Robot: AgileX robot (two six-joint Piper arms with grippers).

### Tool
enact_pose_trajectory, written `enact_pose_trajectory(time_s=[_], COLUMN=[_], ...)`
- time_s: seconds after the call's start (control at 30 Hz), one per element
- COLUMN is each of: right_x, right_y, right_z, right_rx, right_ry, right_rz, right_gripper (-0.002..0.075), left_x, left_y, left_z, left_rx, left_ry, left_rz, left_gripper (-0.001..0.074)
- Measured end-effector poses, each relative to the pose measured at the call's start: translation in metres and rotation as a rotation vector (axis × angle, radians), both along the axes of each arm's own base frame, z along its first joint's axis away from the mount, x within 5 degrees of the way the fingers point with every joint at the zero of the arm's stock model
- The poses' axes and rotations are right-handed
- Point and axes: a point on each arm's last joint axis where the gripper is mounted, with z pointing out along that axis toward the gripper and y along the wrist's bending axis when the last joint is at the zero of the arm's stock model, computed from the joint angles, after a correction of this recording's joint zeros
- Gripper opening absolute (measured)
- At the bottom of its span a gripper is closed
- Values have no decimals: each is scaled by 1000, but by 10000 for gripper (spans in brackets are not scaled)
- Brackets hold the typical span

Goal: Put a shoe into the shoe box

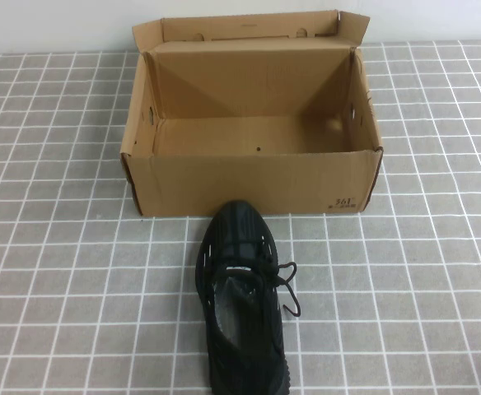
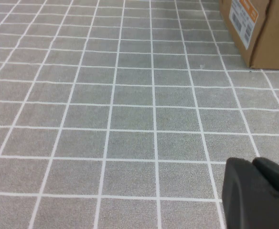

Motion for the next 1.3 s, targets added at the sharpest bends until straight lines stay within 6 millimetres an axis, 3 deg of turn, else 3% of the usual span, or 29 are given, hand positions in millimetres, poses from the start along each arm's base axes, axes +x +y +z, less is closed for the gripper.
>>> enact_pose_trajectory(time_s=[0.93, 1.3], right_x=[0, 0], right_y=[0, 0], right_z=[0, 0], right_rx=[0, 0], right_ry=[0, 0], right_rz=[0, 0], right_gripper=[-16, -16], left_x=[0, 0], left_y=[1, -2], left_z=[0, 0], left_rx=[31, -58], left_ry=[0, 1], left_rz=[2, -2], left_gripper=[-1, -1])
